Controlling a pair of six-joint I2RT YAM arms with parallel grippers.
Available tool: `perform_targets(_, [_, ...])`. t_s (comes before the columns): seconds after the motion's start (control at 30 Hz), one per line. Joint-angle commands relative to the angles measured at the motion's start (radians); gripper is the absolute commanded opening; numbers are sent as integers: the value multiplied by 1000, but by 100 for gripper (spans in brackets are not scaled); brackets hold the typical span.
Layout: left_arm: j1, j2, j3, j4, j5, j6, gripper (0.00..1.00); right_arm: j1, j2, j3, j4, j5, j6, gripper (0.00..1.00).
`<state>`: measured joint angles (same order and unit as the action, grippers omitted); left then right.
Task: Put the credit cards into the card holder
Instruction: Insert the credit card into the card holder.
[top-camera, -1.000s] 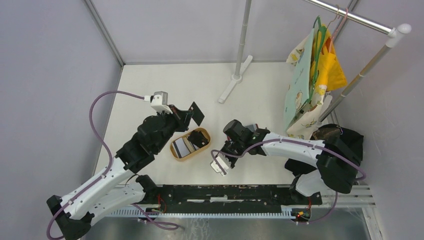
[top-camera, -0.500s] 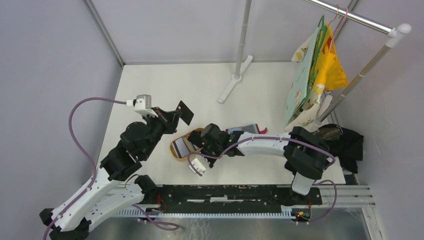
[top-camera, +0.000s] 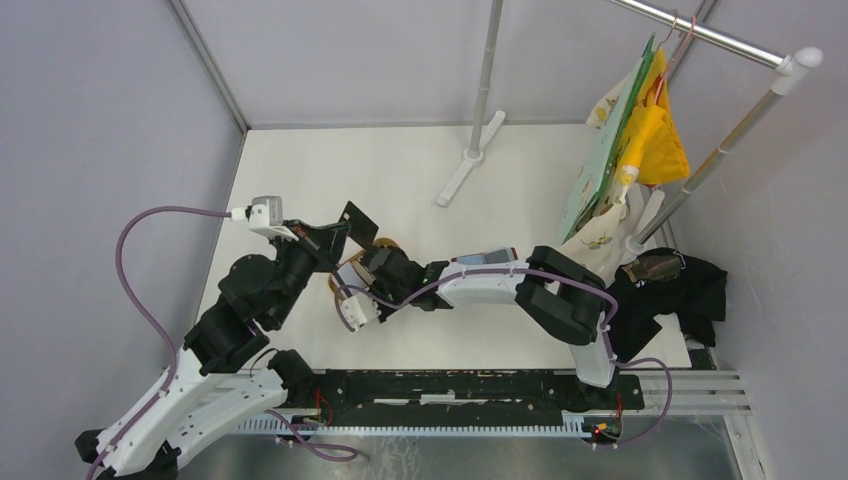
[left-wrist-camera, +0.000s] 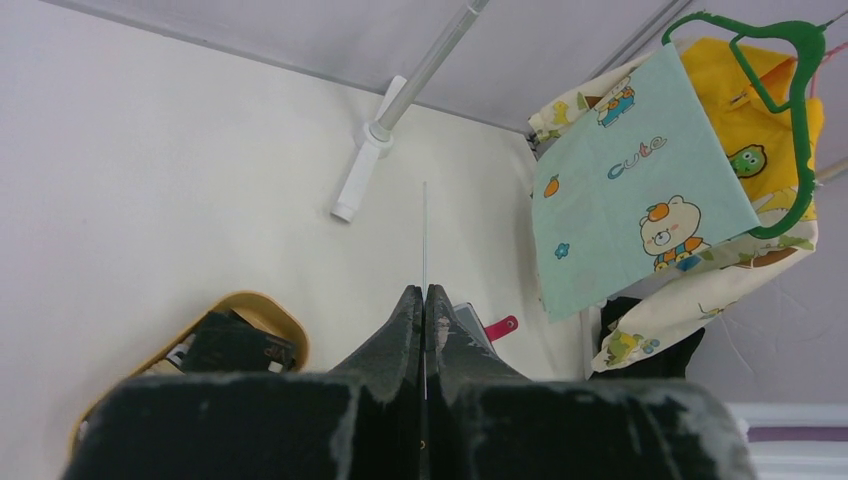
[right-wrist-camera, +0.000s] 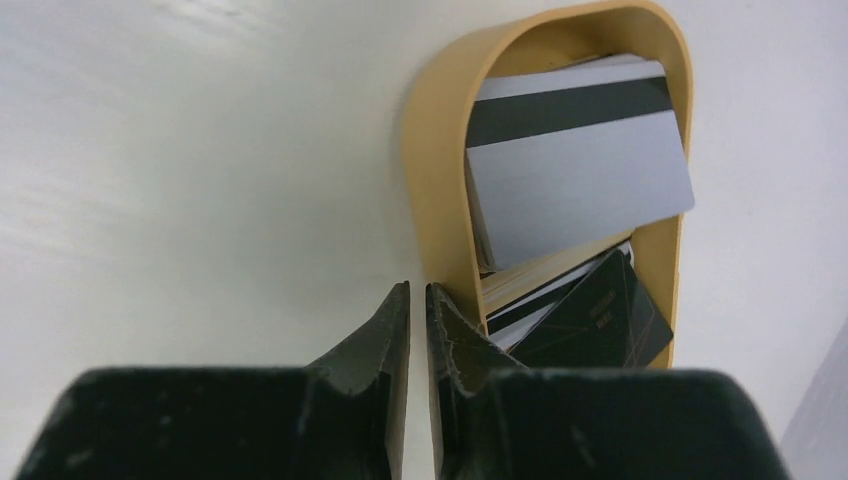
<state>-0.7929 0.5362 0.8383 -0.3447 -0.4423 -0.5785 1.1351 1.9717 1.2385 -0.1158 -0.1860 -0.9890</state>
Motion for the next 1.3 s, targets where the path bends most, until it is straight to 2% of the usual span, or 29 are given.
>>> perform_targets(0.0, [3, -30, 36, 12, -2, 33, 2, -3, 57, 98, 195, 178, 137, 19])
perform_targets(0.1, [3, -48, 33, 4, -3, 28, 2, -8, 91, 140, 206, 222, 164, 20])
perform_targets(0.27, [3, -69, 31, -2, 16, 21, 2, -21, 38, 106, 149, 108, 164, 20])
perform_targets(0.43, [2, -82, 25, 21, 49, 10, 2, -62, -181, -123, 118, -67, 102, 20])
perform_targets(0.6, [2, -80, 11, 79, 95, -5, 2, -132, -403, -345, 28, -149, 33, 19])
perform_targets(0.77, [2, -66, -17, 143, 160, -23, 2, -293, -571, -436, -50, -234, 75, 17])
perform_targets(0.93, [3, -13, -85, 235, 255, -33, 2, -464, -648, -424, -149, -300, 183, 24])
perform_targets(1.17, [4, 154, -201, 479, 395, -62, 2, -729, -576, -362, -276, -486, 279, 28])
perform_targets(1.27, [4, 255, -241, 585, 429, -73, 2, -835, -536, -359, -283, -509, 327, 30])
